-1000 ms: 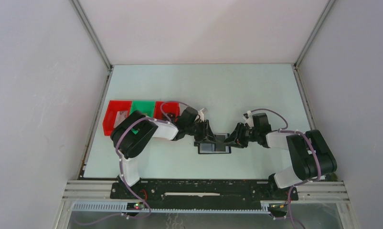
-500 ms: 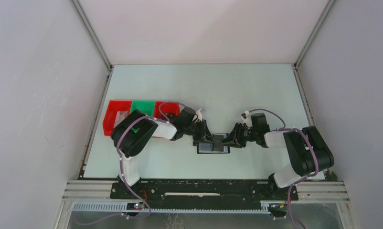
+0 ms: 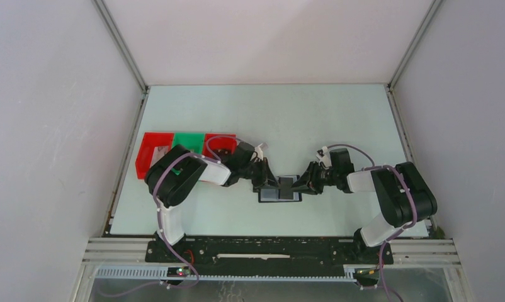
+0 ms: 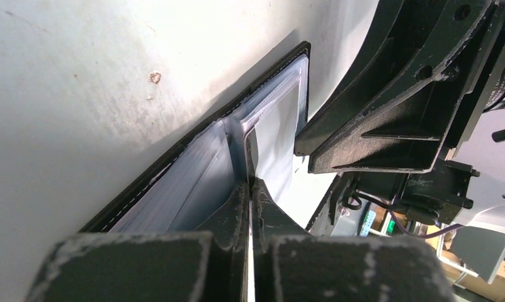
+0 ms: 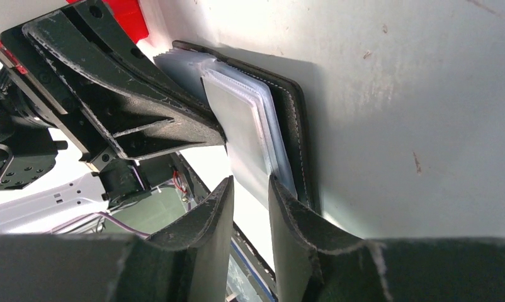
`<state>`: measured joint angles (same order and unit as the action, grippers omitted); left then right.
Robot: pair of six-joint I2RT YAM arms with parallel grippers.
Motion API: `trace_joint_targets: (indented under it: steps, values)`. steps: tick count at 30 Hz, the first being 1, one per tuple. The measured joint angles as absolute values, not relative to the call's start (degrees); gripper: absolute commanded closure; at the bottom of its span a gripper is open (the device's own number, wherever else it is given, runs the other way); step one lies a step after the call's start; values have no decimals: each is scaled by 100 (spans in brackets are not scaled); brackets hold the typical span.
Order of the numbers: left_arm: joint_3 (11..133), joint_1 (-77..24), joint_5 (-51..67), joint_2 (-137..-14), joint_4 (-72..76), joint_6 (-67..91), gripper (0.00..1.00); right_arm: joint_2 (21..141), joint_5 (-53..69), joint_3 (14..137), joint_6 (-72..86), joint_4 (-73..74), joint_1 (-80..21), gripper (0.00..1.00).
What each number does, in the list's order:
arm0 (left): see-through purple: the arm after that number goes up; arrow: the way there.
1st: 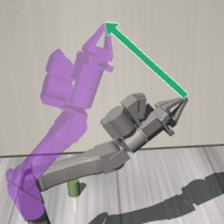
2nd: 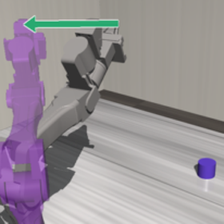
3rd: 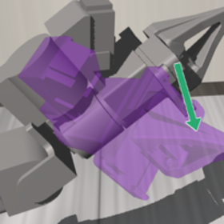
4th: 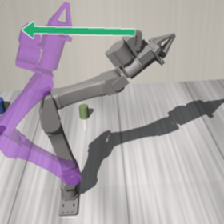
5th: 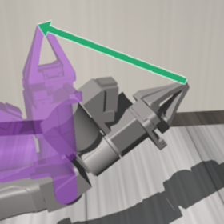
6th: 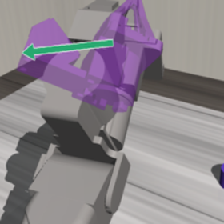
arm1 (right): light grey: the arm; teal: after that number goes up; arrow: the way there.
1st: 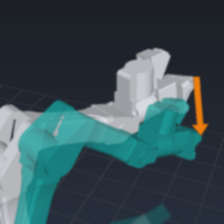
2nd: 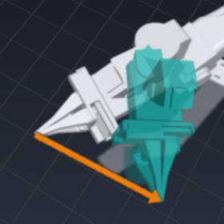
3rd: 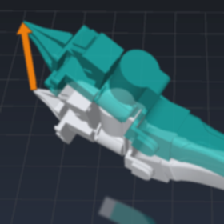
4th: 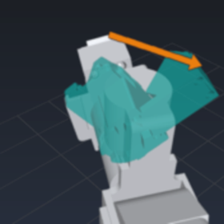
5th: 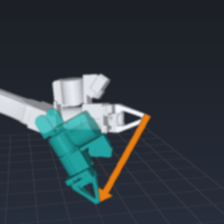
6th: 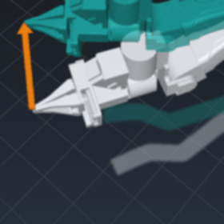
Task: Take the credit cards out of the card holder
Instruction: Remove the credit card from the card holder.
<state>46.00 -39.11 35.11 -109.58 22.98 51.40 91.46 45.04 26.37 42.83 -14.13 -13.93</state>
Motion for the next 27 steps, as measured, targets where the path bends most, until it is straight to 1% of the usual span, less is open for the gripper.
trace_joint_targets:
  steps: [11, 27]
  values:
    - [4580, -3881, 3457, -10676, 1745, 4689, 100, 9336, 4523, 2751, 4300, -1400, -1367, 66]
    - [4456, -3785, 3671, -10648, 1820, 4593, 100, 9400, 4458, 2755, 4359, -1382, -1299, 66]
